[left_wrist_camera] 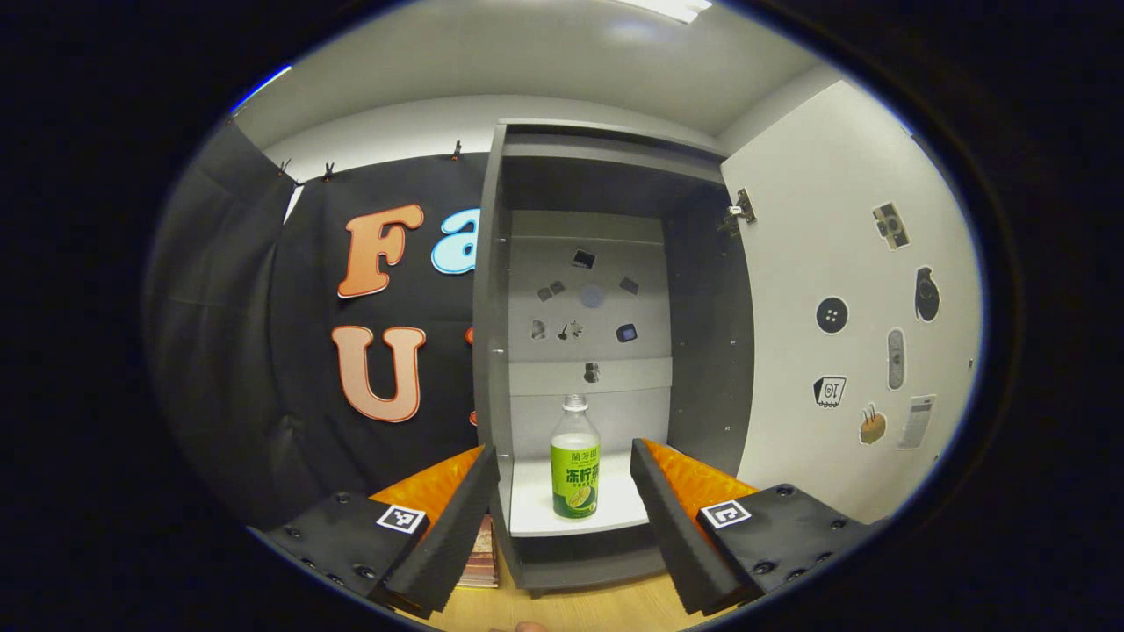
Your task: Open the cabinet door with the right hand, grasp the bottle in the cabinet with the left hand and place it on the coaster, then close the cabinet door with the right hand.
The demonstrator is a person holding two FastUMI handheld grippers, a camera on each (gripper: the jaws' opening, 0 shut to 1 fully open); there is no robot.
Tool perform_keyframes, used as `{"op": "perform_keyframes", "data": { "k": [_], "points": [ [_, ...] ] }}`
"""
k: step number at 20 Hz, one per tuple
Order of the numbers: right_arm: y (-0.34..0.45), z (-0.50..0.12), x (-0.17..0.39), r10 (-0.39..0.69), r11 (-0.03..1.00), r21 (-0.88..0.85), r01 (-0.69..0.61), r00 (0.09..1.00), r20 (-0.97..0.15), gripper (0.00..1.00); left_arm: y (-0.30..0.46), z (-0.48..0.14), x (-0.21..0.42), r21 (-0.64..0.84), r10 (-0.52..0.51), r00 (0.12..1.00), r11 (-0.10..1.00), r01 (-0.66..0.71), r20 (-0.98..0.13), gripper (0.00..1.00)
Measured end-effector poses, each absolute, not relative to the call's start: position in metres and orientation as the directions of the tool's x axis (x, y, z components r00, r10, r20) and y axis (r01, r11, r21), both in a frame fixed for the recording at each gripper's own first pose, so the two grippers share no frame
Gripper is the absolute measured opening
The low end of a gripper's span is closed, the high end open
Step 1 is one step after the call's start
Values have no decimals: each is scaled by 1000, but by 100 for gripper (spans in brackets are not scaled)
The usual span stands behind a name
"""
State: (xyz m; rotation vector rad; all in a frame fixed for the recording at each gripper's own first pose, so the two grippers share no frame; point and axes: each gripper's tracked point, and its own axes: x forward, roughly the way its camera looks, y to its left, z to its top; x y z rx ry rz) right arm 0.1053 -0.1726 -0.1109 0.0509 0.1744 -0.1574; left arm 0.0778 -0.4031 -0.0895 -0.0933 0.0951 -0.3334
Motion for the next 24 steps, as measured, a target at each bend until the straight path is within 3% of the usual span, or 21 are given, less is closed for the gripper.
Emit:
{"op": "perform_keyframes", "data": {
  "k": [2,3,8,12,13,22,23,24],
  "points": [
    [-180,-109,105,-176,983,23,183,969,-173,80,-413,-100,99,-95,-330,939,942,322,-96,99],
    [-184,-109,105,-187,981,22,194,967,-172,97,-419,-104,109,-83,-333,937,942,326,-101,98],
    [-207,-107,102,-257,963,33,267,950,-175,93,-447,-133,153,-92,-353,925,935,343,-138,98],
    [-224,-111,93,-316,944,29,327,929,-194,98,-461,-152,187,-82,-349,923,937,340,-165,98],
    [-227,-113,92,-328,940,28,340,923,-200,93,-465,-157,192,-83,-352,921,936,342,-170,98],
    [-237,-118,83,-376,920,27,390,900,-219,93,-476,-186,218,-101,-353,911,936,339,-214,98],
    [-237,-119,84,-377,919,29,392,899,-221,93,-475,-184,218,-108,-354,911,935,338,-211,91],
    [-236,-119,84,-375,919,32,392,899,-224,93,-474,-185,217,-120,-354,910,935,335,-215,89]
  ]
}}
